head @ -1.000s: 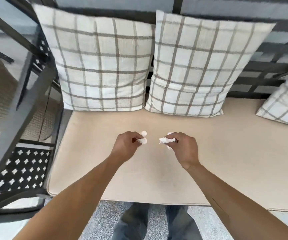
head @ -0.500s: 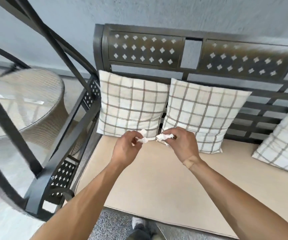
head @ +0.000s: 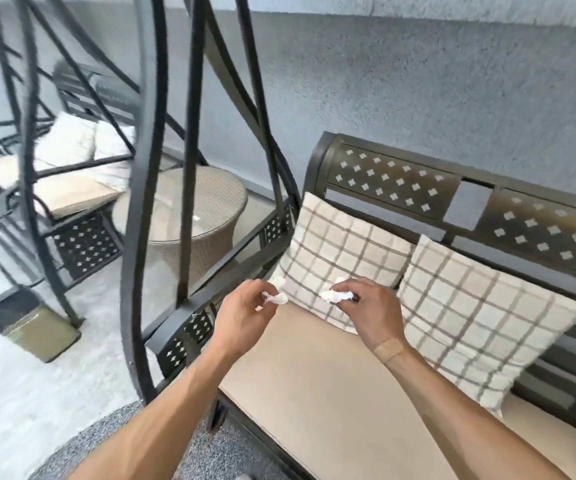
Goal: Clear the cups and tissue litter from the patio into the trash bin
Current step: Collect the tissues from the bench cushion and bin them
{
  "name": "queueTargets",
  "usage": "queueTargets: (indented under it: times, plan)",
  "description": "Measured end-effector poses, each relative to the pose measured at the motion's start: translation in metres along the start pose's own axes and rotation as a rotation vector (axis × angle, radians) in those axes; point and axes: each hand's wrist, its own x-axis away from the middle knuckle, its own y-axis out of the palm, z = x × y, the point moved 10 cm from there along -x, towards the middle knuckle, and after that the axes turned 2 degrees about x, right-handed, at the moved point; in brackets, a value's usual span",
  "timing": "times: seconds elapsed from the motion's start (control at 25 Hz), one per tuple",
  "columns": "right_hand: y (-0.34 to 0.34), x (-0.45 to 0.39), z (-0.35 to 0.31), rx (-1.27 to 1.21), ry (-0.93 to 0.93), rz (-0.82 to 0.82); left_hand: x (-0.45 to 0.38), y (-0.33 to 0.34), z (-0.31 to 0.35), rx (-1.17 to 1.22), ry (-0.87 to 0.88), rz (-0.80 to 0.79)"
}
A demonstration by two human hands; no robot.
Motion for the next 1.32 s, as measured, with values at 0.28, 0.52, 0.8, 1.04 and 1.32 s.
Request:
queueTargets:
  times: [0.28, 0.52, 0.8, 1.04, 1.32]
  plan:
    - [0.080, 0.013, -0.135, -0.047, -0.264, -0.140, 0.061, -0.146, -0.049, -0.048, -0.113, 0.244]
    - [0.173, 0.049, -0.250, -0.092, -0.442, -0.291, 0.133, -0.265, -0.108, -0.104, -0.215, 0.441]
    - [0.287, 0.122, -0.418, -0.074, -0.707, -0.391, 0.237, -0.420, -0.192, -0.144, -0.386, 0.642]
    - [0.372, 0.177, -0.531, -0.138, -0.779, -0.462, 0.301, -0.530, -0.256, -0.215, -0.445, 0.715]
    - [0.448, 0.202, -0.611, -0.167, -0.845, -0.522, 0.328, -0.601, -0.316, -0.255, -0.497, 0.755]
